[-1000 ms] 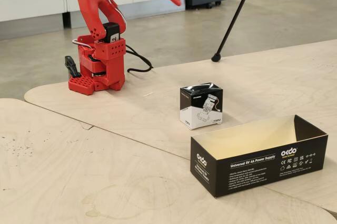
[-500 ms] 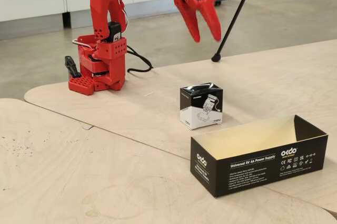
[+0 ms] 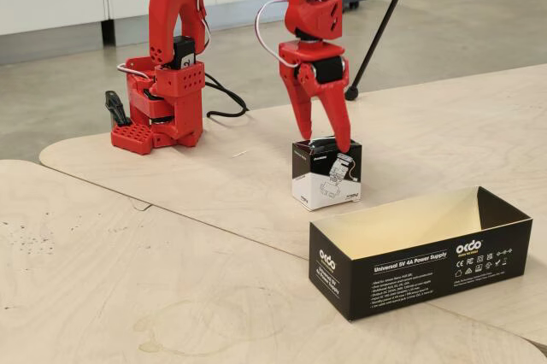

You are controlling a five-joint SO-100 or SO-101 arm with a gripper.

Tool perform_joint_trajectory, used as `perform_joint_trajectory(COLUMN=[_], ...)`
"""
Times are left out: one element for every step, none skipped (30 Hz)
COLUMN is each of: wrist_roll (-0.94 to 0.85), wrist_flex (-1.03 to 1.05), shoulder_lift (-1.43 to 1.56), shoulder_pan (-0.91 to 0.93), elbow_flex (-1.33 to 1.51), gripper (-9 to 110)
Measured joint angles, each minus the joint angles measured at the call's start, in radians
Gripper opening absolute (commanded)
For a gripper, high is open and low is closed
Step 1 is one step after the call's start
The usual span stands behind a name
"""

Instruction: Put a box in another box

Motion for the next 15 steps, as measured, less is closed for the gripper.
perform_joint_trajectory(wrist_roll=[-0.005,-0.008,-0.009,-0.009,-0.009,-0.009,-0.009,-0.009,-0.009,-0.009,-0.009,-0.009,-0.009,-0.011,-0.011], wrist_flex=[-0.012,-0.023,-0.032,-0.043,-0.051,-0.061,-0.069,-0.077,-0.083,-0.087,-0.094,-0.1,-0.104,-0.107,-0.109], shoulder_lift=[0.0,-0.002,-0.008,-0.011,-0.014,-0.017,-0.02,-0.025,-0.029,-0.034,-0.038,-0.041,-0.043,-0.044,-0.046], shoulder_pan=[0.005,0.006,0.008,0.008,0.008,0.008,0.008,0.008,0.008,0.008,0.008,0.008,0.008,0.008,0.009], elbow_flex=[0.005,0.008,0.009,0.014,0.017,0.018,0.018,0.018,0.018,0.018,0.018,0.018,0.018,0.017,0.017], gripper=[37,36,35,33,31,30,28,26,24,22,19,17,16,15,15])
